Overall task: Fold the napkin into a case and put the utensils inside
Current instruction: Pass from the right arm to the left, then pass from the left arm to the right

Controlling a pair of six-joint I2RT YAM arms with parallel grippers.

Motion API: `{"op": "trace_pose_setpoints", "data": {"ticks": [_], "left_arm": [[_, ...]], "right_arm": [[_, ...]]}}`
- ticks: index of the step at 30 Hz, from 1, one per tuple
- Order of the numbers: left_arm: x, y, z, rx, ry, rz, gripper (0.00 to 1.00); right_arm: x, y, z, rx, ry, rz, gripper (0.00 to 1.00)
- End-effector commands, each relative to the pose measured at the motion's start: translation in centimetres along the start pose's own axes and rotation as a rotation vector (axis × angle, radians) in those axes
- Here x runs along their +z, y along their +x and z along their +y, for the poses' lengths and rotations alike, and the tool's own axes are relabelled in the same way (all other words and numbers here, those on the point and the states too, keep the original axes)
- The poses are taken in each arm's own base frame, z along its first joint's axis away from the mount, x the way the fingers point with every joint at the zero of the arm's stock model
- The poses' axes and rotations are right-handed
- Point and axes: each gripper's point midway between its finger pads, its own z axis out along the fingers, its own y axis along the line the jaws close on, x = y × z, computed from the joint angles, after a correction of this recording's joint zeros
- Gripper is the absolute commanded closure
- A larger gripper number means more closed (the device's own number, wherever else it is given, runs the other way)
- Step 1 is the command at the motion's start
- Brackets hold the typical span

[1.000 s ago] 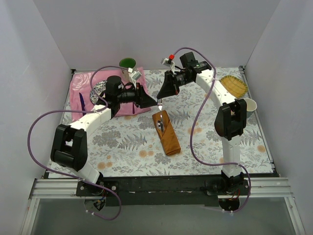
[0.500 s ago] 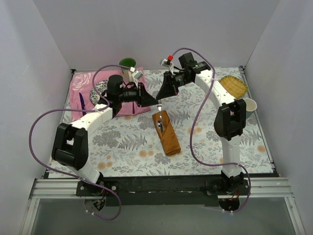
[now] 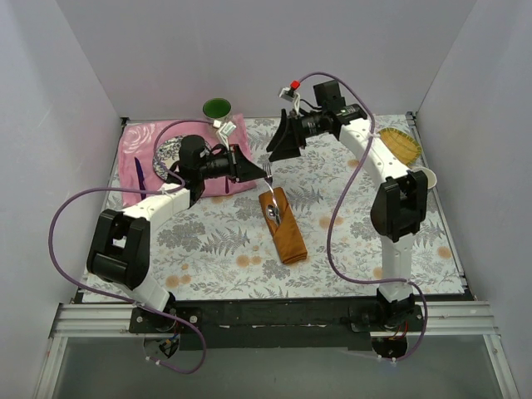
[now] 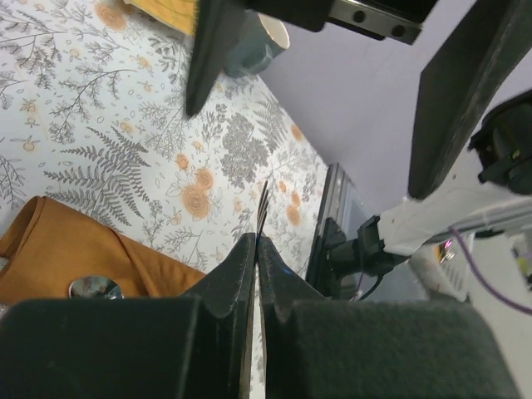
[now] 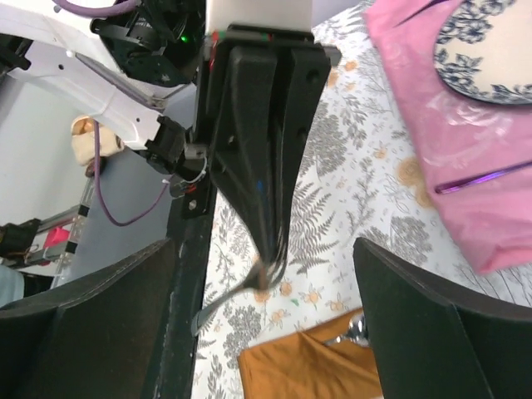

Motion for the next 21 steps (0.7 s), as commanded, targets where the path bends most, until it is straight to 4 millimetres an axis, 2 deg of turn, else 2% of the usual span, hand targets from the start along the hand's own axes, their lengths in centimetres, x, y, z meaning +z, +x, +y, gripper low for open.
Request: {"op": "trace_pose_setpoints", "data": {"ticks": [1,3,4,5,7,8,9,10,11,12,13,16,17,20,21], "left_arm": [[-1.7,-5.0,-2.4,-0.006,0.002,-0.185,1.0],[-1.7,-5.9,-2.6,-0.001,0.001,-0.21,1.0],[-1.7,-6.4,-2.5,0.001,-0.006,-0.227,1.0],[-1.7,-6.9,-2.7,0.006,-0.007,-0.237,1.0],[-1.7,-7.5,-2.2,-0.016,-0.019,-0.259,1.0],[-1.7,-7.9,-2.2,-0.02,-0.019,-0.268,1.0],[-1.8,-8.0,-1.9,-0.026,-0.023,-0.274,1.0],[-1.8,-8.2,-2.0,-0.037,-0.021,-0.279,1.0],[-1.7,-8.2,-1.9,-0.043,-0.02,-0.281,1.0],[-1.7,-8.4,-2.0,-0.043,-0.016,-0.285,1.0],[-1.7,-8.4,-1.9,-0.052,-0.018,-0.287,1.0],[-1.6,-8.7,-2.0,-0.05,-0.01,-0.297,1.0],[-1.6,-8.8,-2.1,-0.049,-0.009,-0.298,1.0],[-1.6,-8.8,-2.1,-0.046,-0.005,-0.296,1.0],[-1.6,-8.8,-2.2,-0.044,-0.002,-0.296,1.0]], "right_arm": [[-3.7,-2.0,1.1,-0.011,0.085,-0.084,0.04],[-4.1,-1.7,2.1,-0.007,0.083,-0.098,0.05],[-3.9,0.0,2.0,0.051,0.065,-0.092,0.07],[-3.9,0.1,3.2,0.101,0.046,-0.097,0.09],[-3.7,0.5,3.7,0.094,0.005,-0.107,0.16],[-3.6,1.9,3.9,0.149,-0.004,-0.108,0.16],[-3.5,1.9,4.4,0.213,-0.016,-0.113,0.16],[-3.5,1.1,4.8,0.125,-0.03,-0.13,0.16],[-3.3,2.0,4.9,0.16,-0.04,-0.13,0.16],[-3.2,1.8,5.6,0.256,-0.058,-0.133,0.16],[-3.2,1.3,6.0,0.167,-0.074,-0.144,0.16],[-2.2,2.3,5.9,0.236,-0.104,-0.122,0.16],[-1.7,2.3,6.3,0.21,-0.116,-0.119,0.16],[-0.9,2.5,6.6,0.214,-0.138,-0.102,0.29],[-0.9,2.5,6.6,0.214,-0.138,-0.103,0.42]]}}
